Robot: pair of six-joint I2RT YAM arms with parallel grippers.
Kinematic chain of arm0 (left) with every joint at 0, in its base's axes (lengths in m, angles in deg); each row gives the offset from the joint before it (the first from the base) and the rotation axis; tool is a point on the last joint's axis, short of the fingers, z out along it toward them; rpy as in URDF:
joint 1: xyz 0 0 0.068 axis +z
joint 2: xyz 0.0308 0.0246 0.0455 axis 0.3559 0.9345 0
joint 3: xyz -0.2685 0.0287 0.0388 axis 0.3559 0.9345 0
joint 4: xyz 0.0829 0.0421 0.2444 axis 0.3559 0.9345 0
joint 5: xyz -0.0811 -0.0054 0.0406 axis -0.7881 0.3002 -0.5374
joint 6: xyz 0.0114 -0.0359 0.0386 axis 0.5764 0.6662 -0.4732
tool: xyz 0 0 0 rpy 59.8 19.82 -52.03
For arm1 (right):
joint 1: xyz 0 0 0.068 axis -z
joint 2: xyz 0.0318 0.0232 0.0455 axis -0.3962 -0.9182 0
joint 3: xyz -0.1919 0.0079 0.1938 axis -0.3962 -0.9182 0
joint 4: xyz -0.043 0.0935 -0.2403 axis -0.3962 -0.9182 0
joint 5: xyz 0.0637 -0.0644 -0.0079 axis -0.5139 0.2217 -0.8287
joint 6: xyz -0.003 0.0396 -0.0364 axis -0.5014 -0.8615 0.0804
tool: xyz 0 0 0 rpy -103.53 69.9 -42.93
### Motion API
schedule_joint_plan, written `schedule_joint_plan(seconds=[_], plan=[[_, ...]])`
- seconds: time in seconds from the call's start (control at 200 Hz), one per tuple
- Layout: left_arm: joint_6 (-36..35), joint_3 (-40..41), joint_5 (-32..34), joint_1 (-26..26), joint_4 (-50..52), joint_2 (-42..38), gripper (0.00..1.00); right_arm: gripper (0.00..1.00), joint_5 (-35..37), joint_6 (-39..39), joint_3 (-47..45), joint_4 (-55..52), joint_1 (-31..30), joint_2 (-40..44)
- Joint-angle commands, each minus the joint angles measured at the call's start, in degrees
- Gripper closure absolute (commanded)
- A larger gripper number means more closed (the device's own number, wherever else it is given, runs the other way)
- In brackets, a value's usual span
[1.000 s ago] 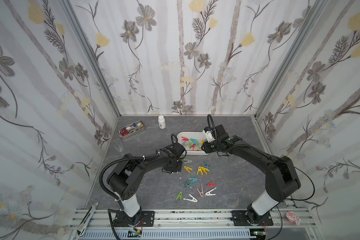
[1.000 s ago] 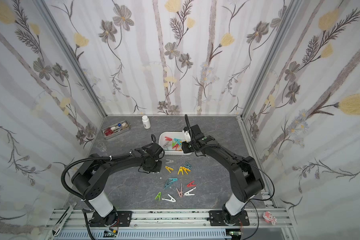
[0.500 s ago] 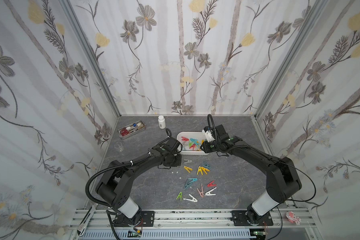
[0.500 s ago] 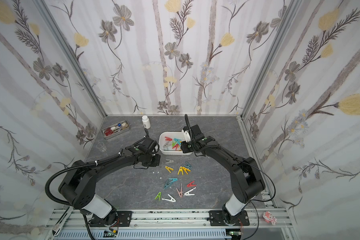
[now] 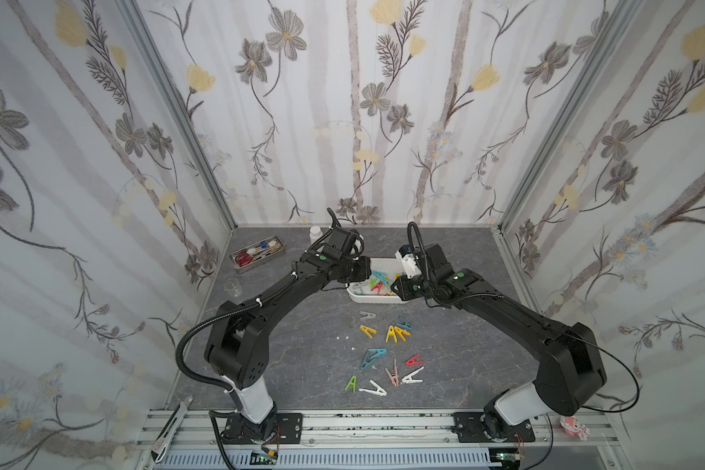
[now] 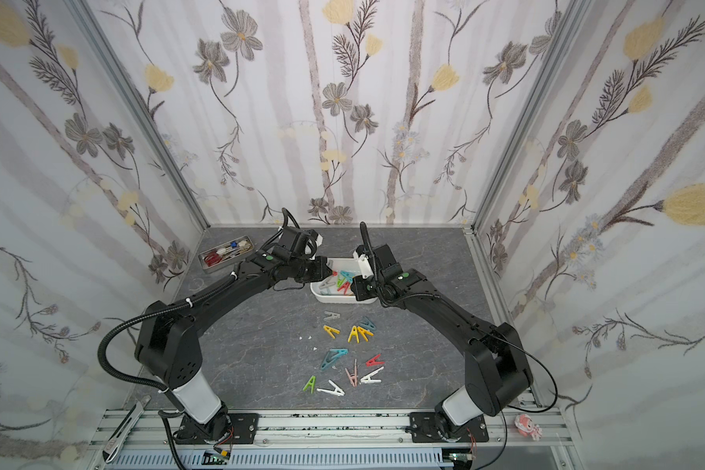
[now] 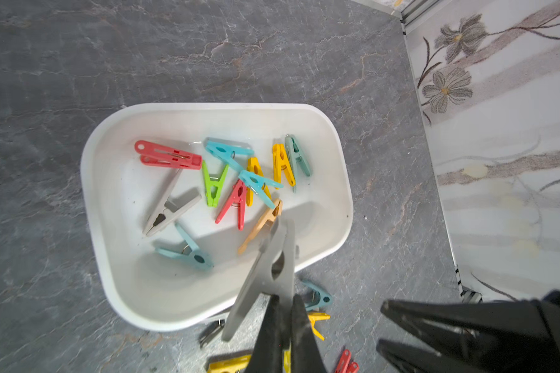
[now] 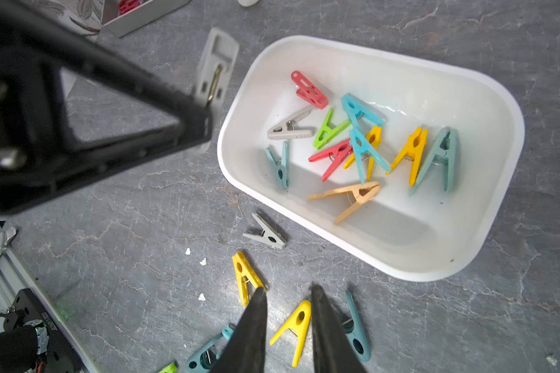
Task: Put the clothespins into the storage box
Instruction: Place the clothespin in the storage box.
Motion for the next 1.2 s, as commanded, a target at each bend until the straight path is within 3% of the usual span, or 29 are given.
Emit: schedule_joint_plan(seconds=[0.0, 0.205, 0.455, 0.585, 1.194], plan=[[0.46, -3.38, -0.55, 0.11, -2.92, 4.41, 0.94, 0.74, 1.17, -1.32, -2.27, 0.30, -0.25, 1.54], [1.66, -7.93, 1.86, 0.15, -3.43, 11.09, 0.90, 0.74, 3.09, -2.27, -6.22, 0.57, -0.26, 4.96], [1.92, -8.91, 2.21, 0.24, -3.45, 13.54, 0.82, 0.73, 4.60, -2.31, -8.27, 0.66, 0.14, 7.23], [1.97, -9.30, 2.80, 0.24, -3.19, 13.36, 0.68, 0.72, 4.37, -2.31, -8.30, 0.83, 0.30, 7.24], [3.52, -4.41, 4.96, -0.01, -5.27, 7.46, 0.58, 0.72, 5.64, -4.32, -7.93, 1.35, -1.56, 9.04]])
